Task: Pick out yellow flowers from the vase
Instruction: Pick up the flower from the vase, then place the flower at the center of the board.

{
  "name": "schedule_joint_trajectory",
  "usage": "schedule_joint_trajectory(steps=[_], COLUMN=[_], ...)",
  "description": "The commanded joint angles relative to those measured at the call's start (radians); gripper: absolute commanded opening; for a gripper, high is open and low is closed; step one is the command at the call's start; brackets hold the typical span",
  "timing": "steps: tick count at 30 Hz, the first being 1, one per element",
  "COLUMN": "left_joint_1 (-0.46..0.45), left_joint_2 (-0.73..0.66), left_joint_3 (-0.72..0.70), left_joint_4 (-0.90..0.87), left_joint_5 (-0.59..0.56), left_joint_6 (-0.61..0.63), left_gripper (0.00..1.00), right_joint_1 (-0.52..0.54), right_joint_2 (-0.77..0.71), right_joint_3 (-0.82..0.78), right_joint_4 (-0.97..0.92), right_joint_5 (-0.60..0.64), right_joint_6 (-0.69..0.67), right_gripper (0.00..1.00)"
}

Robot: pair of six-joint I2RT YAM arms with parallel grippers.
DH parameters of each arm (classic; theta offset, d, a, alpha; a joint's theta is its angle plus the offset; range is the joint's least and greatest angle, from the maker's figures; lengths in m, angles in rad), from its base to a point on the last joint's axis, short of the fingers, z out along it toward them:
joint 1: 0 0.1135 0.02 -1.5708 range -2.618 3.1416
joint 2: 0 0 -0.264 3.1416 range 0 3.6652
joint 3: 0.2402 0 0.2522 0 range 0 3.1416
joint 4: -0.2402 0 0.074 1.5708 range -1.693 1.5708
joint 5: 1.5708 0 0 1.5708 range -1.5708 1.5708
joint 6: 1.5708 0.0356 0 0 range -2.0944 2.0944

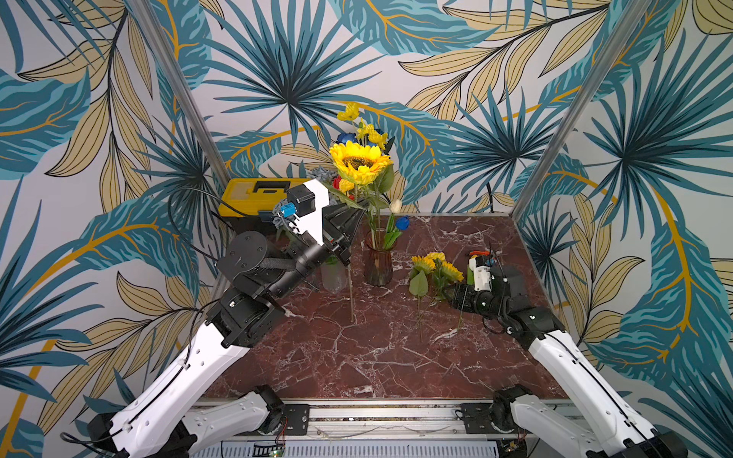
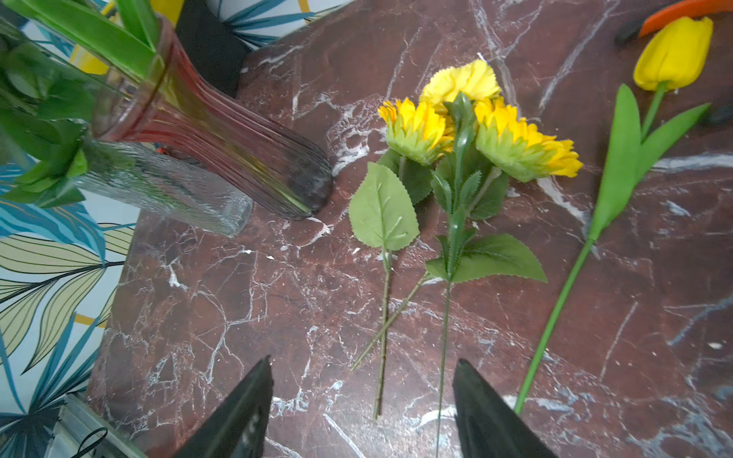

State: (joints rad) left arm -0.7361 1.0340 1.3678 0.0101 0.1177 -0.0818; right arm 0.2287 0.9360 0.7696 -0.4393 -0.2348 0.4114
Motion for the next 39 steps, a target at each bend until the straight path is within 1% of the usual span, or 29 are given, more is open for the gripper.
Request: schedule_joint_trajectory(steps=[1, 5, 8, 12, 16, 17, 19, 24, 28, 31, 36, 39], left_joint_1=[0.007, 0.009, 0.009, 0.01, 0.01, 0.011, 0.01, 0.01, 0.006, 0.007, 0.007, 0.006], left_joint_2=[0.0, 0.012, 0.026, 0.056, 0.084, 0.09, 0.106, 0.143, 0.147, 0.143, 0.141, 0.147], left_joint_3=[-0.04, -0.067, -0.083, -0.101, -0.127, -0.133, -0.144, -0.169, -0.186, -0.2, -0.223, -0.227], left_joint_4=[0.001, 0.001, 0.004, 0.021, 0.092, 0.11, 0.146, 0.219, 0.24, 0.243, 0.254, 0.263], left_joint_5=[0.013, 0.026, 0.035, 0.053, 0.078, 0.08, 0.078, 0.125, 0.129, 0.123, 0.102, 0.098], left_joint_6=[-0.043, -0.065, -0.089, -0.12, -0.169, -0.186, -0.231, -0.311, -0.333, -0.334, -0.334, -0.337], left_gripper=[0.09, 0.07, 0.06, 0.04, 0.02, 0.0, 0.0, 0.0, 0.0, 0.0, 0.0, 0.0], right_joint_1=[-0.002, -0.002, 0.0, 0.016, 0.061, 0.078, 0.122, 0.263, 0.325, 0.351, 0.389, 0.415], right_joint_2=[-0.013, -0.002, -0.007, -0.03, -0.03, -0.027, -0.014, 0.065, 0.139, 0.179, 0.227, 0.25], right_joint_3=[-0.023, -0.012, -0.023, -0.051, -0.041, -0.037, -0.025, 0.005, 0.015, 0.043, 0.094, 0.116], right_joint_4=[0.045, 0.054, 0.118, 0.29, 0.373, 0.387, 0.414, 0.523, 0.676, 0.714, 0.724, 0.708], right_joint_5=[-0.047, -0.089, -0.176, -0.339, -0.417, -0.429, -0.44, -0.448, -0.46, -0.464, -0.507, -0.515], right_joint_6=[-0.006, -0.018, -0.013, 0.01, 0.004, -0.003, -0.019, -0.044, -0.001, 0.0, -0.008, -0.025], right_gripper=[0.72, 0.72, 0.72, 0.72, 0.74, 0.75, 0.77, 0.8, 0.8, 0.8, 0.77, 0.7])
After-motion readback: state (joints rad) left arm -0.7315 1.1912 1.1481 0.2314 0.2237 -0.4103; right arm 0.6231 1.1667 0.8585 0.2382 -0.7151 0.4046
